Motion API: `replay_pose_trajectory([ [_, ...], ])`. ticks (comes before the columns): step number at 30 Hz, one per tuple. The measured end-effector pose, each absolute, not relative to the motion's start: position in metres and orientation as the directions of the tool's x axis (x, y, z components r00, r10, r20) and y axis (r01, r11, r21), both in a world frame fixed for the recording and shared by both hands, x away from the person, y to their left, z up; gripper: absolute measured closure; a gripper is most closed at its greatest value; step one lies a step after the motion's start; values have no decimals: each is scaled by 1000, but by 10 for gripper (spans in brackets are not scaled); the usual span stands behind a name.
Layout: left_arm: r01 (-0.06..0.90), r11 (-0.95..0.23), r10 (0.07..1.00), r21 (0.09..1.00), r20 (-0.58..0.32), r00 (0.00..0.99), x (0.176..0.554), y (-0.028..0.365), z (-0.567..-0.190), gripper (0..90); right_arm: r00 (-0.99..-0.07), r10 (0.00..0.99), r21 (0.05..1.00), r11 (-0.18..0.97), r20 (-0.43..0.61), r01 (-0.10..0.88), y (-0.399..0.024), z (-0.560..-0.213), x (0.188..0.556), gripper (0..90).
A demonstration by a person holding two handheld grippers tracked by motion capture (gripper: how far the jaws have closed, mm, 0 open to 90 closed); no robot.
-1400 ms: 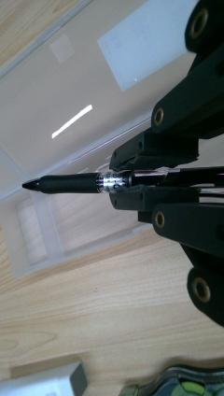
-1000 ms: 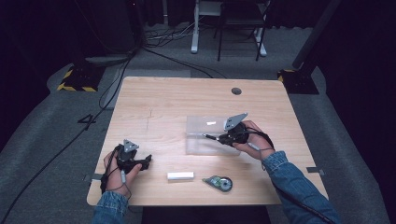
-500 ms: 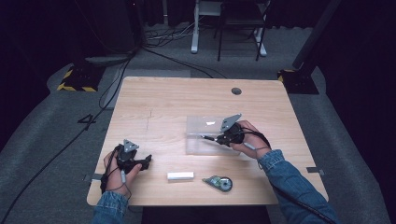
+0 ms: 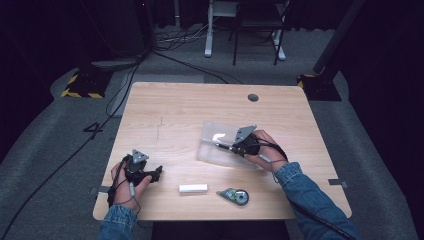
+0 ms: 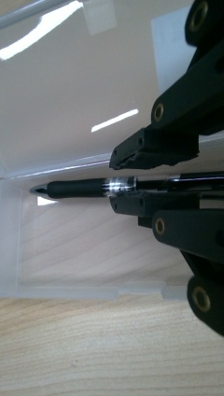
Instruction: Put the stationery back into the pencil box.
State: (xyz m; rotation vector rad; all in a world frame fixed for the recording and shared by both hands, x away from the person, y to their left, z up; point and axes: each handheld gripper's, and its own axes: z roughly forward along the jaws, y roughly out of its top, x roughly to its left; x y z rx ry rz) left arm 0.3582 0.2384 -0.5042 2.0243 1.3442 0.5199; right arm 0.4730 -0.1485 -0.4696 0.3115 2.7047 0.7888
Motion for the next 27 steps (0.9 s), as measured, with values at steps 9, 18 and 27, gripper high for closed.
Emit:
replay_pose_trajectory([
  [9,662,-268,917,700,-25,397,358,238,-504,213,-899,293,549,833,-325,73,-149,-471,471,622],
  [18,662,-267,918,700,-25,397,358,238,-504,213,-887,321,561,823,-334,86,-156,-472,473,625],
  [27,662,-268,917,700,-25,397,358,238,-504,213,-904,361,635,759,-229,142,-162,-466,469,699],
])
